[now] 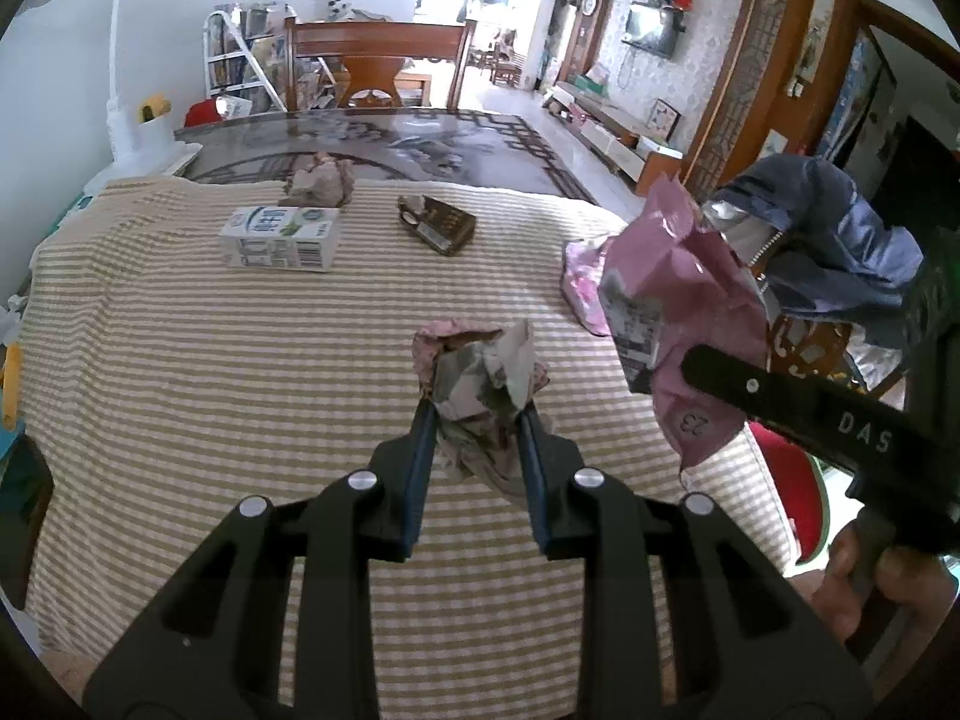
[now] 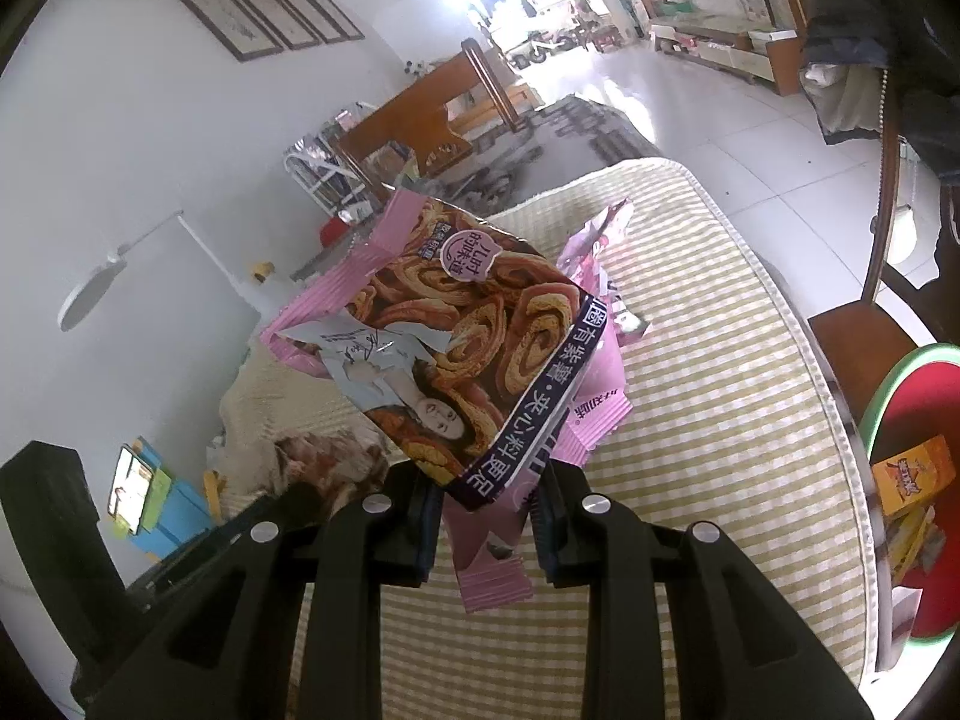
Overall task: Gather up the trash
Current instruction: 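Lift the crumpled paper with the left tool while the right lifts the pastry bag, then carry the crumpled paper and pastry bag to the red bin and open both tools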
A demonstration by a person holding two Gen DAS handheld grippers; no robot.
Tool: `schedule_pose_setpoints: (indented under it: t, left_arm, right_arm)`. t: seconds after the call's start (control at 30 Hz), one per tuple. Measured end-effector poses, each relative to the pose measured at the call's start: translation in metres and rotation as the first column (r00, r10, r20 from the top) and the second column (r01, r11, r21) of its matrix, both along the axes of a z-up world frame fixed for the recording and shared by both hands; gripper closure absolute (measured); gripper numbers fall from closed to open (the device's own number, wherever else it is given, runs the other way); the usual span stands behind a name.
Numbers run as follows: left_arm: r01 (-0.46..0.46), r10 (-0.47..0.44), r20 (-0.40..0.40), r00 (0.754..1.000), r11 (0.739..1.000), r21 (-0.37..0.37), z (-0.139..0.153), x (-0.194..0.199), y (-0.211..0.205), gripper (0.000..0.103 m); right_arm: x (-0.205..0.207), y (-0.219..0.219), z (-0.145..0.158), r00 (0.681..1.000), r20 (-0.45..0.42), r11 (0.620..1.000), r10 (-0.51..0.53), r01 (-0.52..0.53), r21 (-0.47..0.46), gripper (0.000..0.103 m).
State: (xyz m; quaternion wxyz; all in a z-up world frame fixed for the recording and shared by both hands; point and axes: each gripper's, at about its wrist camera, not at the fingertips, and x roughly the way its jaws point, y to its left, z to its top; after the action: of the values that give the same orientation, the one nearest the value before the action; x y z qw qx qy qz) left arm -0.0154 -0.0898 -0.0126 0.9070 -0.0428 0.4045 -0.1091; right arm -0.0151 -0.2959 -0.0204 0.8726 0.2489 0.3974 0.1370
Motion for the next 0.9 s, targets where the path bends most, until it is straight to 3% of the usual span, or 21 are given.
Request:
schedule_pose_setpoints:
  t: [0.5, 0.7, 0.9]
  left_arm:
    - [0.095, -0.097, -0.035, 0.995, 0.994, -0.061, 0.003, -0.012, -0.038, 0.077]
    - [0.156, -0.161, -0.030, 0.986, 0.978, -0.140, 0.017, -0.006, -0.072, 0.077]
    - [0.272, -0.286, -0.024, 0.958, 0.932, -0.238, 0.035, 0.003, -0.141, 0.076]
  right_arm:
    - [-0.057, -0.050, 0.019, 0.987, 0.097, 0.989, -0.128, 0.120, 0.083, 0.077]
    - [-0.091, -0.116, 0.012, 0.949, 0.061, 0.944, -0.308, 0.297, 0.145, 0.077]
    - [-0.116, -0.172, 0.001, 0.883, 0.035, 0.883, -0.467, 0.464, 0.075, 0.077]
